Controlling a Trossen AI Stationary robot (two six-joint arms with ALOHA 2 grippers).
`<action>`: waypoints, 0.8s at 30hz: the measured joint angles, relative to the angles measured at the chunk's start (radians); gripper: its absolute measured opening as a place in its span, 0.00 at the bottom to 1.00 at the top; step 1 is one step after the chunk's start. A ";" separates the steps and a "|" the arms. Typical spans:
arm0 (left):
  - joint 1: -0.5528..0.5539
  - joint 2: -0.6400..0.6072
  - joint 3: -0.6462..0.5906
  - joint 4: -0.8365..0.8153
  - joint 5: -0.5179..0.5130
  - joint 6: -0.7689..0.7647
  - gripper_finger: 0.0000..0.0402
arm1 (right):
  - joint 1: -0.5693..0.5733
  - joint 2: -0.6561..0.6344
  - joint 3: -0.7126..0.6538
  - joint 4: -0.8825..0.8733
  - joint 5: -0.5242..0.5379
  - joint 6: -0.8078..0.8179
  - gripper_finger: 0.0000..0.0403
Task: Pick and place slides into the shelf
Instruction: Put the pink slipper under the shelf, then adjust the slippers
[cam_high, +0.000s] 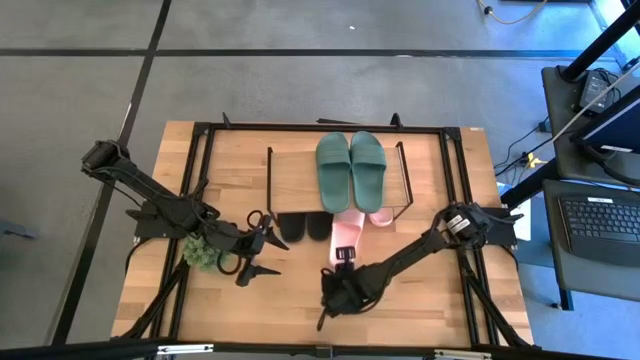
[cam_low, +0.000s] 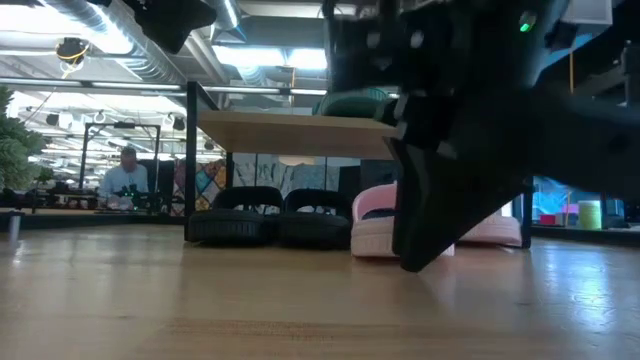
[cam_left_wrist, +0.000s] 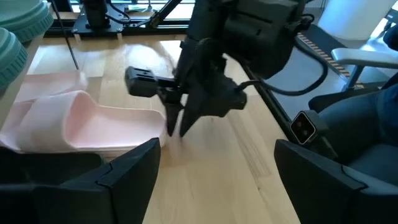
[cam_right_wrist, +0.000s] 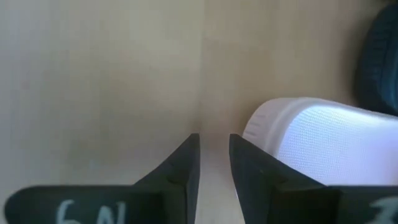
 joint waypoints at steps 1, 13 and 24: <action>0.000 0.000 0.000 0.000 0.000 0.000 0.76 | -0.005 0.000 0.000 -0.010 0.003 0.000 0.22; 0.000 0.000 0.000 -0.033 0.000 0.001 0.76 | -0.020 0.000 0.000 -0.091 0.004 0.008 0.22; 0.000 0.000 -0.001 -0.035 0.000 0.000 0.76 | -0.002 -0.003 -0.001 -0.158 0.010 0.061 0.22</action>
